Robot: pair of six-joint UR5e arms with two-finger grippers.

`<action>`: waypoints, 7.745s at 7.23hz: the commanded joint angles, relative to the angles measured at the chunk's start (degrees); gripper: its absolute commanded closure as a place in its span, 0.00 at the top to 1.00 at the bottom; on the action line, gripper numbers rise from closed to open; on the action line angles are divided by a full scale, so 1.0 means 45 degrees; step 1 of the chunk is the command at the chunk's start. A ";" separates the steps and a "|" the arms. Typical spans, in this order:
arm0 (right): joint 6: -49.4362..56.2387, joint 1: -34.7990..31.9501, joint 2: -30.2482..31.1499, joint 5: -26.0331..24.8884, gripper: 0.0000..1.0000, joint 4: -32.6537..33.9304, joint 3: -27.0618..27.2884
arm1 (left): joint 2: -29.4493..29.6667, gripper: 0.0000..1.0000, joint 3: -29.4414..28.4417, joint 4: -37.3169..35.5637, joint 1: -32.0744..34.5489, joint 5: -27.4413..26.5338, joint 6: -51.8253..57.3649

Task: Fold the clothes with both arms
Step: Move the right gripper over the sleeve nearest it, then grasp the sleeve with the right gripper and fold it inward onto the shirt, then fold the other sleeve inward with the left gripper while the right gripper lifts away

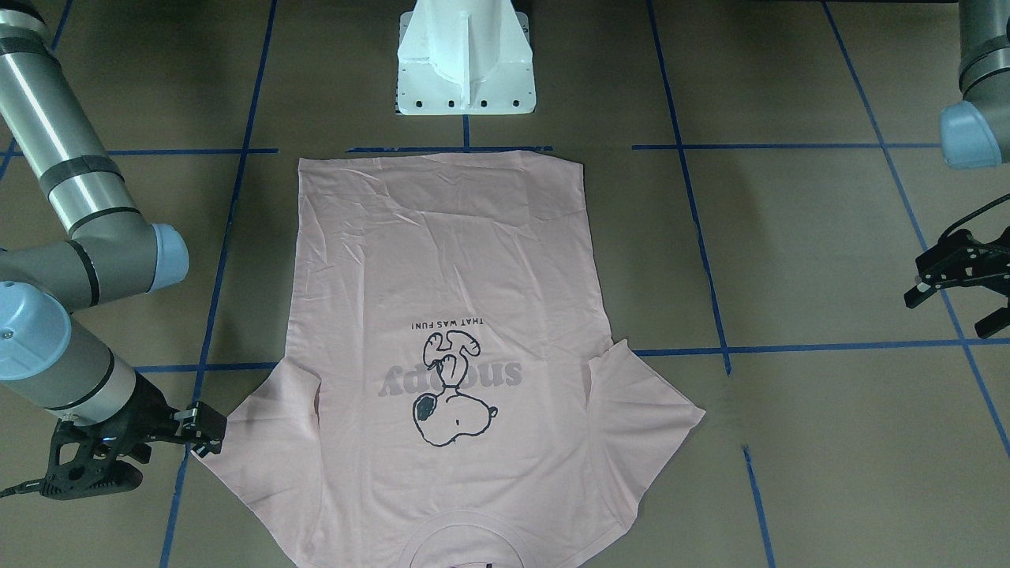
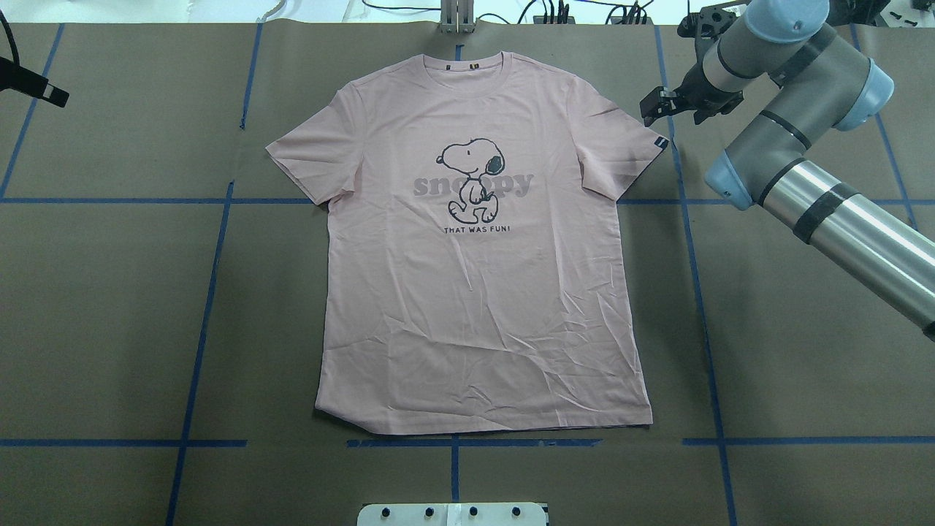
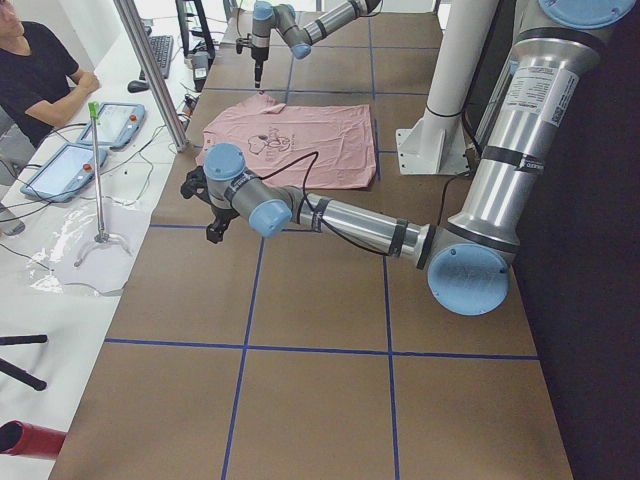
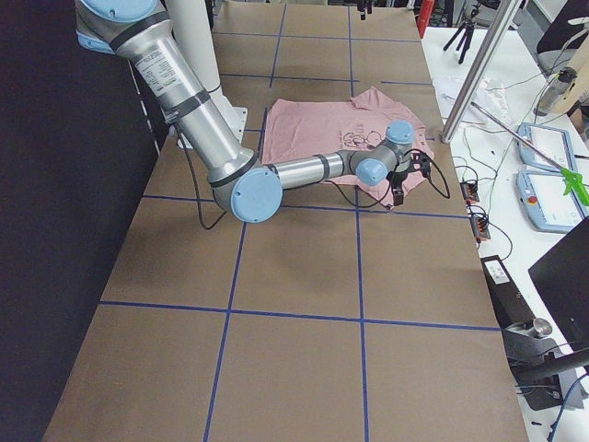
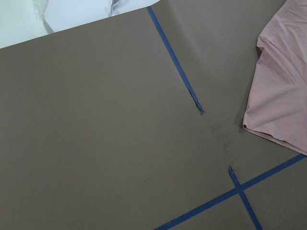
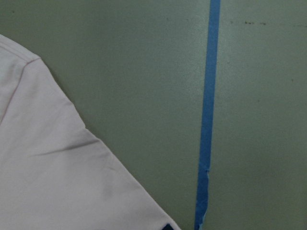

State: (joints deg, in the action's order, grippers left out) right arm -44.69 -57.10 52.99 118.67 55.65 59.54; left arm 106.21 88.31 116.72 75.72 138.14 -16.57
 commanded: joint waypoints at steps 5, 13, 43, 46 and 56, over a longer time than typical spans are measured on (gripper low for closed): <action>0.0029 0.0462 -0.0019 -0.0335 0.71 -0.0237 -0.0399 | -0.0046 1.00 0.0297 0.0000 0.0009 0.0045 -0.0536; 0.0107 0.0287 -0.0369 0.0557 0.00 -0.0237 0.0435 | -0.0085 1.00 0.0277 0.0000 0.0009 0.0045 -0.0536; -0.1358 0.0364 -0.1113 0.1384 1.00 0.8611 0.6301 | 0.3996 0.00 -0.5133 0.4220 -0.6377 -0.8471 -0.9950; -0.1377 0.0364 -0.1093 0.1403 1.00 0.8591 0.6339 | 0.4848 0.00 -0.2621 0.1768 -0.6397 -0.7536 -1.1461; -0.1553 0.0384 -0.0431 0.1403 1.00 0.8416 0.7157 | 0.7888 1.00 -0.5161 0.2619 -0.7764 -0.8356 -1.3721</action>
State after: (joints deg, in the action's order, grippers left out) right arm -51.56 -55.37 50.29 124.98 93.52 90.95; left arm 143.51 61.96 128.82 40.83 99.67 -78.69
